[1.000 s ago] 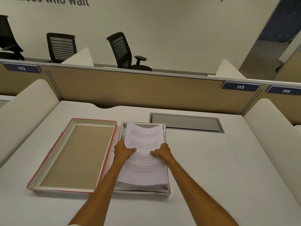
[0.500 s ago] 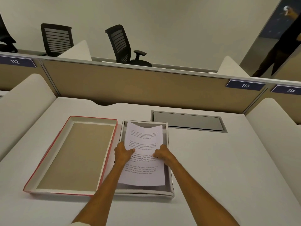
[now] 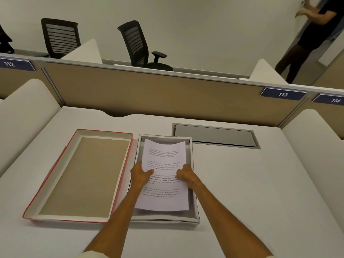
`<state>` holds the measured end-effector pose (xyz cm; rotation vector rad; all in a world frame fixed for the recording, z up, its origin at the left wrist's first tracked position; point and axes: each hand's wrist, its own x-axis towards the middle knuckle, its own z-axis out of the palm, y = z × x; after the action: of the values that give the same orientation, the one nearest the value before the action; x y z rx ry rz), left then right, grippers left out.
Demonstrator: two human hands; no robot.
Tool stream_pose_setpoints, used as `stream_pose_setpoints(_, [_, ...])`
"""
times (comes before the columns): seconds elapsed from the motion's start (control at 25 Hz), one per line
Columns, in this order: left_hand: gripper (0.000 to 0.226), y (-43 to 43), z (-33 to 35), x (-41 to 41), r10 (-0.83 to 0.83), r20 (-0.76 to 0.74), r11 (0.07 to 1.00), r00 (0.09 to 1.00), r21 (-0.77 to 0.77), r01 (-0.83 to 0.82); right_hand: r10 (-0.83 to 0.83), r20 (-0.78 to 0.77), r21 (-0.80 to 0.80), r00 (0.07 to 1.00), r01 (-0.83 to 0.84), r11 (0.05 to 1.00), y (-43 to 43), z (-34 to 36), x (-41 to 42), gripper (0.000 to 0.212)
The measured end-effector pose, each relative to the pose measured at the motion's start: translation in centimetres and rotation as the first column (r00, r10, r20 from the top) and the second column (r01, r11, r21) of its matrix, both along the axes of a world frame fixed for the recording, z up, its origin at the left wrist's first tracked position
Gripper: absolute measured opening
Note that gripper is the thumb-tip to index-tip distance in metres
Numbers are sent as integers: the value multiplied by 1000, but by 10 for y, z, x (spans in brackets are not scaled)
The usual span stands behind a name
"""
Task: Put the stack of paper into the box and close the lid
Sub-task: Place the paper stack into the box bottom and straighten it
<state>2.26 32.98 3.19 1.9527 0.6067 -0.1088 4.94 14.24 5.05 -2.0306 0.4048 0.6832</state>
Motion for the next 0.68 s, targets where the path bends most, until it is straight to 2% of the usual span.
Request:
stream_pose_setpoints(0.16, [50,0,-1,0,-4,-4,1000,1000,-1,4,-2,8,29,1000,2,1000,-2,-9,-5,37])
stream_pose_setpoints(0.32, [51,-2,-2,-5,7,-2,1000,1000,-6,-7,-9,30,85,1000,7,996,-8,-10,-13,17])
stream_pose_setpoints(0.36, [51,-3,-2,-6,11,9,1000,1000,-9,-11,-23,38,94,999,19,995,-10,-13,-14,18])
stream_pose_setpoints(0.48, [50,-5,-2,-11,26,47,999,999,-22,-25,-54,82,122,995,43,992,-9,-21,-15,40])
stream_pose_setpoints(0.68, [44,-5,-2,-18,-3,86,999,996,37,0,-139,135,207,981,110,972,-11,-24,-27,54])
